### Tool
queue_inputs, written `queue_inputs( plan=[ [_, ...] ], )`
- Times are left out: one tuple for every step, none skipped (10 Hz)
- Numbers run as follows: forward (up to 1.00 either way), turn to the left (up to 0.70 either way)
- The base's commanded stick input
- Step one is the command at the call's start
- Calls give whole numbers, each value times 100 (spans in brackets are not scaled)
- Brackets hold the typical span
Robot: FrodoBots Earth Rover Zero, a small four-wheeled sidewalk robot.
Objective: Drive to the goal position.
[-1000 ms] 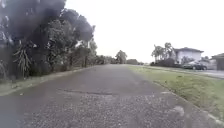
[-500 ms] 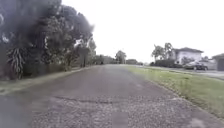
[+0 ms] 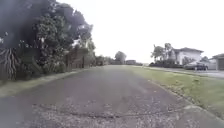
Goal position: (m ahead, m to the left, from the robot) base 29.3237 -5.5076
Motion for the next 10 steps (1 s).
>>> queue_inputs(
  plan=[
    [85,34],
    [85,34],
    [85,34],
    [85,8],
    [85,0],
    [85,0],
    [85,0],
    [85,0],
    [85,0],
    [85,0]
  ],
)
